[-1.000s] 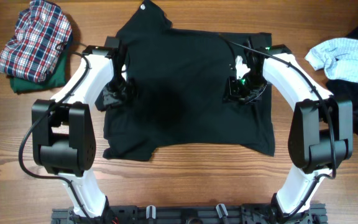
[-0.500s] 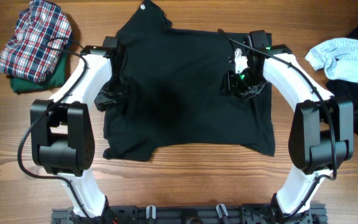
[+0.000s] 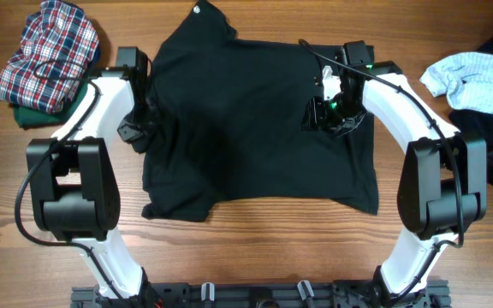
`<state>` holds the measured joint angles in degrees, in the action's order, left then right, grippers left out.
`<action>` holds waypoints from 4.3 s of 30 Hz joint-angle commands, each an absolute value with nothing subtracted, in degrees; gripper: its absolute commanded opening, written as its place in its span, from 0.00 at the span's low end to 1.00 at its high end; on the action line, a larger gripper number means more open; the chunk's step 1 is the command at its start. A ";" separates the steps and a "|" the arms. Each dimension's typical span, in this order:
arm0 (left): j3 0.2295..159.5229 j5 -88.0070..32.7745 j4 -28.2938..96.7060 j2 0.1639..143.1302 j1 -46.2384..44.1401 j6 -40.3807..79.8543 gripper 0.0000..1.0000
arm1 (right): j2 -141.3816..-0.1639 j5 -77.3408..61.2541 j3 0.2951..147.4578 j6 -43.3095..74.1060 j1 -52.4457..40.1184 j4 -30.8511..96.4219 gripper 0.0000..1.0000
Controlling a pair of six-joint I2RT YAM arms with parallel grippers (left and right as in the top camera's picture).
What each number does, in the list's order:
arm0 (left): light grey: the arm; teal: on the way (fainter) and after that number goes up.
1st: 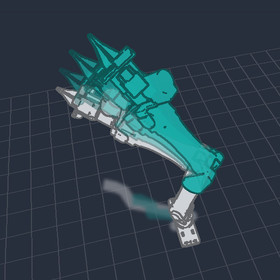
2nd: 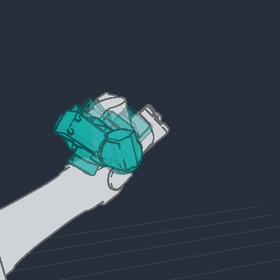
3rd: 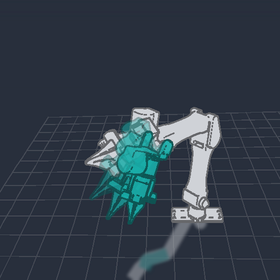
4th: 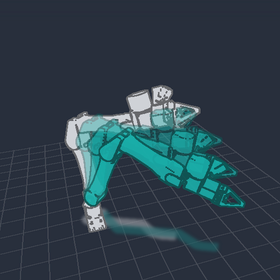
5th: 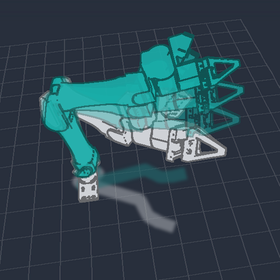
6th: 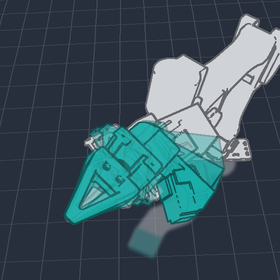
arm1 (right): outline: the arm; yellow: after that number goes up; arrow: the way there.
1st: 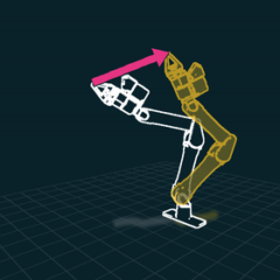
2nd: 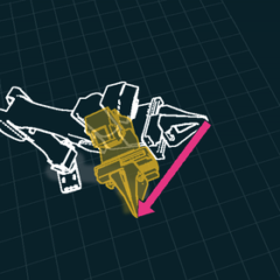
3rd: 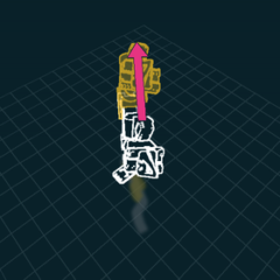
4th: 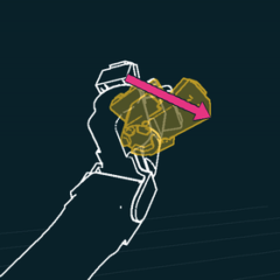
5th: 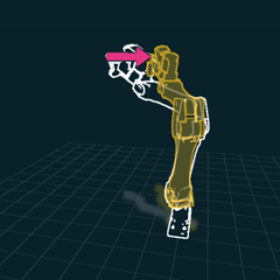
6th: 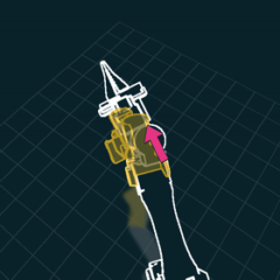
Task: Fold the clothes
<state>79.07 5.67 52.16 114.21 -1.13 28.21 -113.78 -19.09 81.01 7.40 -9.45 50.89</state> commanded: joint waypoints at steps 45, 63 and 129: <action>67.16 15.49 40.99 113.36 4.40 22.11 0.04 | -112.05 -19.97 81.17 6.39 -9.56 49.47 0.54; 77.60 15.51 45.80 113.34 4.40 22.72 0.04 | -108.53 -19.94 89.38 9.13 -5.04 51.16 0.57; 55.07 -4.67 56.77 73.19 -0.47 34.15 1.00 | -72.01 -1.83 39.00 53.04 -0.34 51.46 0.56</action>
<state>55.27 -6.26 57.08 73.34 -0.60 33.26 -68.53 -5.04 39.66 47.81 -0.38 51.37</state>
